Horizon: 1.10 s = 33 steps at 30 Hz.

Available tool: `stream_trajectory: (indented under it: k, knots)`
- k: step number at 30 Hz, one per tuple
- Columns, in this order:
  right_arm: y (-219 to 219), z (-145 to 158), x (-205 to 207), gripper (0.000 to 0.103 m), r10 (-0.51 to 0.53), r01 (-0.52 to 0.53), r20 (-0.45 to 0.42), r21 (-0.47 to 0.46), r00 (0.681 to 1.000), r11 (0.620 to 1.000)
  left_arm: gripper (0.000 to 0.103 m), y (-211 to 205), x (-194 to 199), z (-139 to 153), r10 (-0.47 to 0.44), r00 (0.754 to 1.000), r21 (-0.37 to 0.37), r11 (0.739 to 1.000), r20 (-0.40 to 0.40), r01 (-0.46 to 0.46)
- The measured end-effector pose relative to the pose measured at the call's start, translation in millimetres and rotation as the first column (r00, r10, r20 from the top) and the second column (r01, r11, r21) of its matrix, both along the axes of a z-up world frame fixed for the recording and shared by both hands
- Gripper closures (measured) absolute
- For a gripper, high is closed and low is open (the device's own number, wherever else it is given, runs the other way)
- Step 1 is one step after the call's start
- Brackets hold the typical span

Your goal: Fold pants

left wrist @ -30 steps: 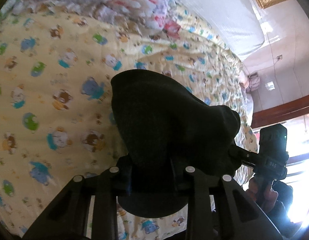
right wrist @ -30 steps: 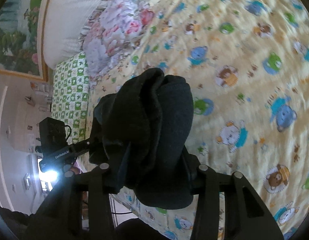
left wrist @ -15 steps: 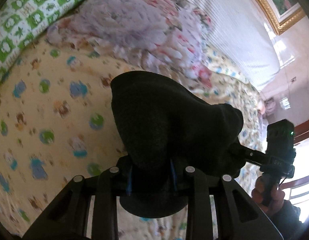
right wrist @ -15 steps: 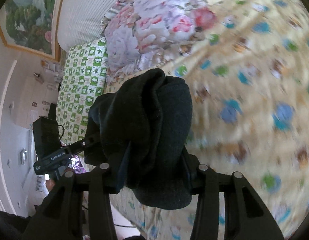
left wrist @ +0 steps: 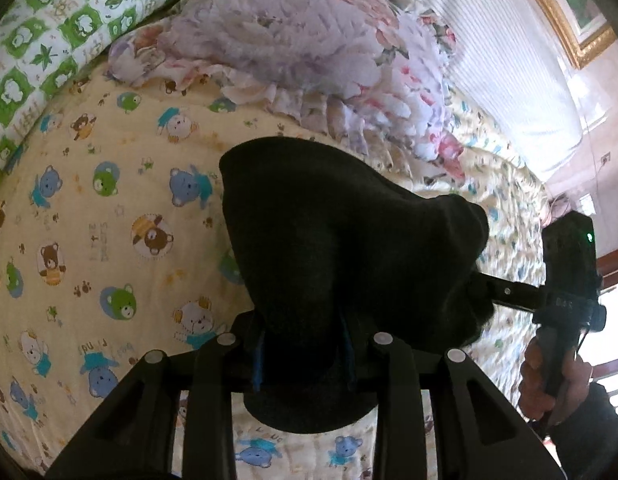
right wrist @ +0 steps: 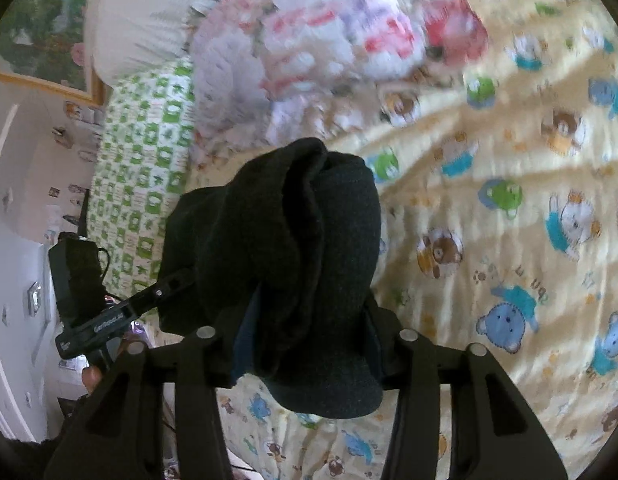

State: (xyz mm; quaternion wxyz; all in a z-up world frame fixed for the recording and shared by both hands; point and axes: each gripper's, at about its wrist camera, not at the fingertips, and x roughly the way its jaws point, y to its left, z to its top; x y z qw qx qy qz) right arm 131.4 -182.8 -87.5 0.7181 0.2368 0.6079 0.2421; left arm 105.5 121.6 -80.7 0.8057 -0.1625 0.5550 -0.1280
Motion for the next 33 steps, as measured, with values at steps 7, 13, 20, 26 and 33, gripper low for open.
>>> stream_trajectory:
  k: [7, 13, 20, 26, 33]
  knots:
    - [-11, 0, 5, 0.03, -0.025, 0.027, 0.017, -0.134, 1.0, 0.991, 0.058, 3, -10, 2, -0.008, 1.0, 0.055, 0.998, 0.015, 0.007]
    - [-12, -7, 10, 0.028, -0.021, 0.026, 0.026, -0.18, 0.999, 0.983, 0.051, 8, -10, -8, 0.007, 1.0, 0.065, 0.998, -0.003, -0.007]
    - [-2, -9, 10, 0.027, 0.038, -0.019, 0.068, -0.259, 0.997, 0.966, 0.043, 6, -7, -20, 0.021, 0.999, 0.089, 0.996, -0.024, -0.019]
    - [-5, -4, 9, 0.027, 0.04, -0.021, 0.075, -0.236, 0.996, 0.972, 0.043, 0, -13, -5, 0.022, 1.0, 0.161, 0.987, 0.0, -0.021]
    - [-1, 22, -2, 0.025, 0.085, -0.057, 0.127, -0.209, 0.988, 0.976, 0.043, -9, -27, 17, 0.019, 0.999, 0.216, 0.976, 0.036, -0.026]
